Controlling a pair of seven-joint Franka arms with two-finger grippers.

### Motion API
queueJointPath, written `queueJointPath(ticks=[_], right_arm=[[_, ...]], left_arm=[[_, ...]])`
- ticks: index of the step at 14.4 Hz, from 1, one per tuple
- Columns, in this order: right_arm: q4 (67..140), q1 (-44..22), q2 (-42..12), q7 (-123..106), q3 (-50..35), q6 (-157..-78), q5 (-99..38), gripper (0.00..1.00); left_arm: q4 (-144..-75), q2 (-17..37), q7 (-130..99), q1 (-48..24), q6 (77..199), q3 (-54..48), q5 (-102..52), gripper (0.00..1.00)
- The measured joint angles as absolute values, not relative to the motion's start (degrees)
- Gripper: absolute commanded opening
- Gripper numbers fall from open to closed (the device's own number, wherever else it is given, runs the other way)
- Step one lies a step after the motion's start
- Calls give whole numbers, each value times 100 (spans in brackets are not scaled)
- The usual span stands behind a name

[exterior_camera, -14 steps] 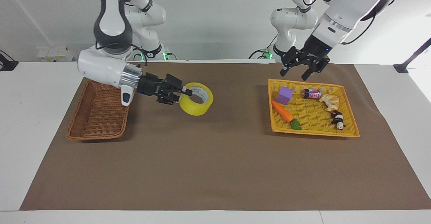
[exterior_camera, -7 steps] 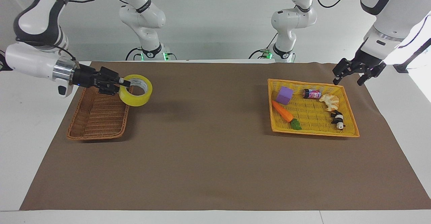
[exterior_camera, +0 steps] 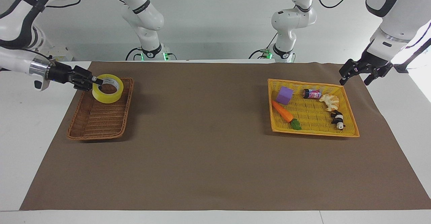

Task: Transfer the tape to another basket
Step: 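Carry the tape with the right gripper and lower it into the wicker basket, then open the right gripper to release the tape in the wicker basket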

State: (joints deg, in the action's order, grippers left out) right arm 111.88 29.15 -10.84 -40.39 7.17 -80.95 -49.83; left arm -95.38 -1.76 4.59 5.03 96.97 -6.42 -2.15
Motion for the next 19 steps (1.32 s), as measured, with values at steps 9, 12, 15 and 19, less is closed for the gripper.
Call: queueJointPath(ticks=[9, 12, 15, 19], right_arm=[[11278, 3119, -1460, -4948, 714, -8415, -4180, 0], [11384, 3118, -1460, -5041, 708, -8453, -4092, 0], [11503, 3118, -1460, -5267, 707, -8656, -3905, 2], [11576, 3119, -1460, -5340, 708, -8766, -3784, 91]], left_arm=[[-9574, -209, 459, 545, 9685, -670, -211, 100], [-9575, -209, 459, 558, 9683, -672, -210, 100], [-9575, -209, 459, 558, 9682, -673, -210, 100], [-9575, -209, 459, 558, 9681, -673, -210, 100]])
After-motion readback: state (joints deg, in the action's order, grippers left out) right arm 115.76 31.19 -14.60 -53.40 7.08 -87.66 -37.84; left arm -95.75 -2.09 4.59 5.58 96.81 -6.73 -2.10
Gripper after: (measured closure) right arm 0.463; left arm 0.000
